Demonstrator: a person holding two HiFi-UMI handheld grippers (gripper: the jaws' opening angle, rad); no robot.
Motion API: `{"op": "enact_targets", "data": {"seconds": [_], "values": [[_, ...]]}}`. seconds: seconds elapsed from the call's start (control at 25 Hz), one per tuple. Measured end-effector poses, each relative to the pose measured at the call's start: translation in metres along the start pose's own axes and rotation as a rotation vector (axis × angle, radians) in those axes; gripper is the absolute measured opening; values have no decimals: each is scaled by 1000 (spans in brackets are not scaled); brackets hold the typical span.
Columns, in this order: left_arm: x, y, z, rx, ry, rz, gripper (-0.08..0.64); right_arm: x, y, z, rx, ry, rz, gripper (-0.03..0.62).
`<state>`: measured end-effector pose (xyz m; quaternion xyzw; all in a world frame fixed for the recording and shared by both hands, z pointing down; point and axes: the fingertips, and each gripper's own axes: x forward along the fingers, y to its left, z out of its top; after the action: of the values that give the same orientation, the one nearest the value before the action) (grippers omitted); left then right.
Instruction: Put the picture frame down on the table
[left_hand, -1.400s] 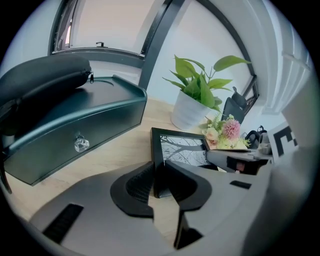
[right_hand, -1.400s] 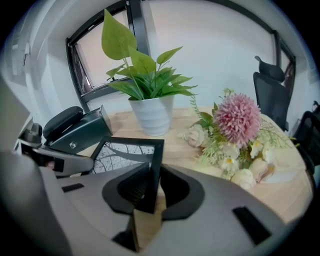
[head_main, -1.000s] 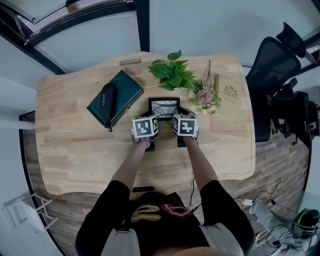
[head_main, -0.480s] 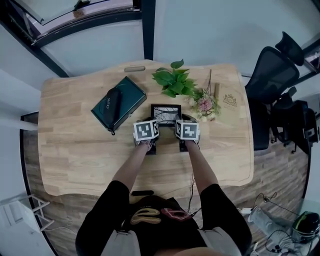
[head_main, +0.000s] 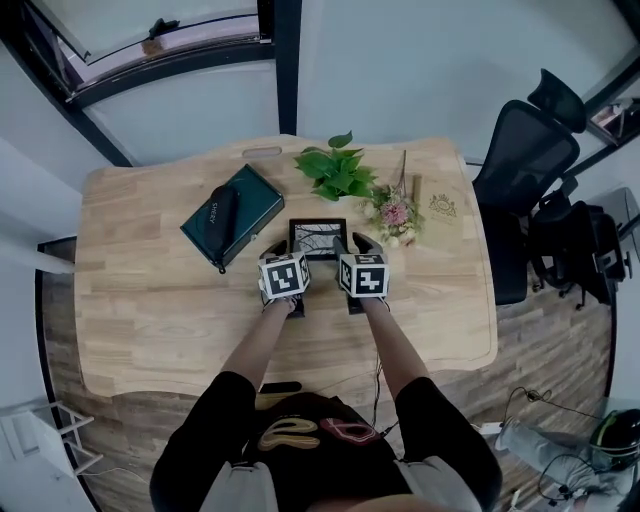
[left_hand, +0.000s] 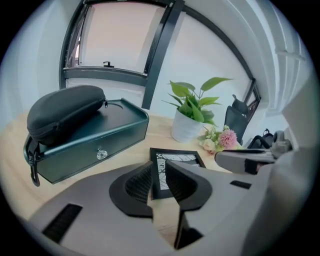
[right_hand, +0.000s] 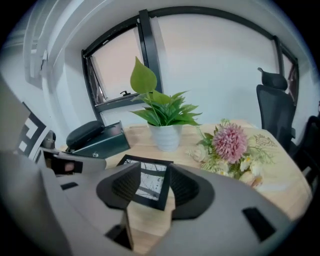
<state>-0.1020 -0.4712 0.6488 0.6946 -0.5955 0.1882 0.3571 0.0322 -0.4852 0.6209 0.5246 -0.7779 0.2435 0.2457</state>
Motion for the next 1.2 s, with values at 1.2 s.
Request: {"op": "enact_targets", "data": {"seconds": [1.2], "values": [[-218, -104, -7, 169, -373, -200, 89, -214, 45, -3, -84, -316, 43, 139]]}}
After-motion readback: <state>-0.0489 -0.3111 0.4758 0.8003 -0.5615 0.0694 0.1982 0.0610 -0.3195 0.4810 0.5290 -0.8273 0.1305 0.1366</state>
